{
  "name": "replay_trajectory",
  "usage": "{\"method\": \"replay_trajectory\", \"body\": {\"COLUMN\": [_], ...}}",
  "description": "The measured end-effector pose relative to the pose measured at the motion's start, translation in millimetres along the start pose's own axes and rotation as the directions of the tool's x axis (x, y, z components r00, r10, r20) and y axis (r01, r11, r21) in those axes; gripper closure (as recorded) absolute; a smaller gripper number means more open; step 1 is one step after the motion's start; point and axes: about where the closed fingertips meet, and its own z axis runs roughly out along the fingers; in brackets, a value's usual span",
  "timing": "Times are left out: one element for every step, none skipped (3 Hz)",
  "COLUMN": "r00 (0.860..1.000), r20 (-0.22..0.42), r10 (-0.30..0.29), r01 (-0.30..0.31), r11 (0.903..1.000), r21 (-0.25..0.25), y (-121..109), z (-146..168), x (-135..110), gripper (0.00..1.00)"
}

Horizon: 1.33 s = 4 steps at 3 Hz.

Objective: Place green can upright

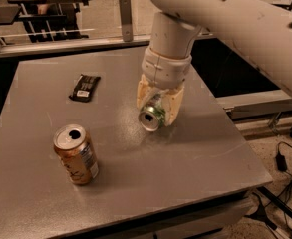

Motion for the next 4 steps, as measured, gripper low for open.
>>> {"method": "replay_trajectory", "body": {"r00": [0.949, 0.820, 0.654, 0.492], "r20": [0.185, 0.429, 0.637, 0.782], "r10": [0.255, 0.380, 0.407, 0.383], "r01": [-0.282, -0.495, -0.639, -0.736], "r11": [0.9491, 0.8462, 0.7486, 0.6627], "r21": [0.139, 0.197, 0.178, 0.138], "y": [-7.6, -18.3, -23.9, -30.4], "z": [-40.3, -73.6, -89.1, -84.6], "x": [6.7, -2.2, -9.0, -6.6], "gripper": [1.00, 1.00, 1.00, 1.00]}}
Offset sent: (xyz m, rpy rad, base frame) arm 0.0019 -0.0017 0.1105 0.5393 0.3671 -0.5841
